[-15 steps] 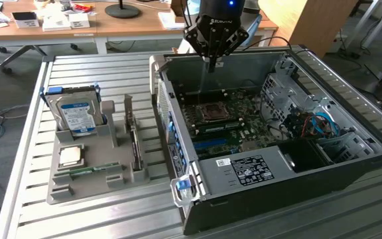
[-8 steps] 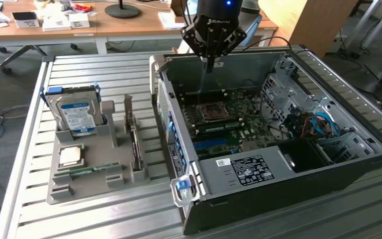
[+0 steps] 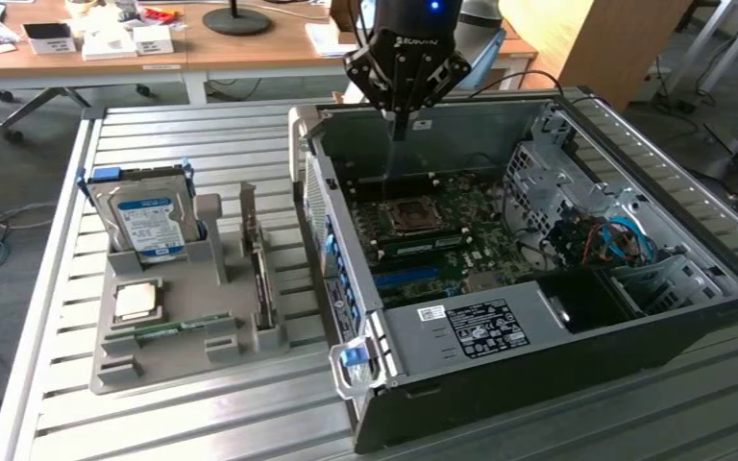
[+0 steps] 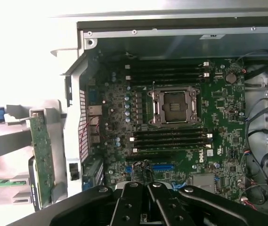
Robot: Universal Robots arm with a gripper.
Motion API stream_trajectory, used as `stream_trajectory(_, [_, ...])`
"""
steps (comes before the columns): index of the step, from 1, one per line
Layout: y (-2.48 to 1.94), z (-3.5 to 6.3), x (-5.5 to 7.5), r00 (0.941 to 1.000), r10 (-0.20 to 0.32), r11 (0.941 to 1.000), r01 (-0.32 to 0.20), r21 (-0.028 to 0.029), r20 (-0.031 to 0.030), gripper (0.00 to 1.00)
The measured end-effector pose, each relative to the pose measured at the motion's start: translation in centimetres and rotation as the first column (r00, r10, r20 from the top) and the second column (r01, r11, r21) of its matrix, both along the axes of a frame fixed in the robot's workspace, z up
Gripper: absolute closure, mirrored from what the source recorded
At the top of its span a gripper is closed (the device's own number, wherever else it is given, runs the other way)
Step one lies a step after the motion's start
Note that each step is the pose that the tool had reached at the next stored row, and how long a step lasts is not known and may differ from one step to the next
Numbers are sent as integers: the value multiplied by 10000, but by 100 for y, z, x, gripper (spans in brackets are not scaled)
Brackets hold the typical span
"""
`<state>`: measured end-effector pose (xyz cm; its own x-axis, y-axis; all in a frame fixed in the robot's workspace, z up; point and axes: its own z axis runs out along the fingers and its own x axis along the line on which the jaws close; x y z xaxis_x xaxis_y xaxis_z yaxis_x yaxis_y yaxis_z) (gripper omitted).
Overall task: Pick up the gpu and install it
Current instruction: 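Reach for the gpu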
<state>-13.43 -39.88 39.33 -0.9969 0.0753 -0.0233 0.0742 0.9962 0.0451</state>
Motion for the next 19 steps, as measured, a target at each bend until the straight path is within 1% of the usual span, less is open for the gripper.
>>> stream_trajectory(11, [0,0,-73,10000,0,10000,0,0,0,89])
stream_trajectory(19, [0,0,-163,10000,0,10000,0,0,0,89])
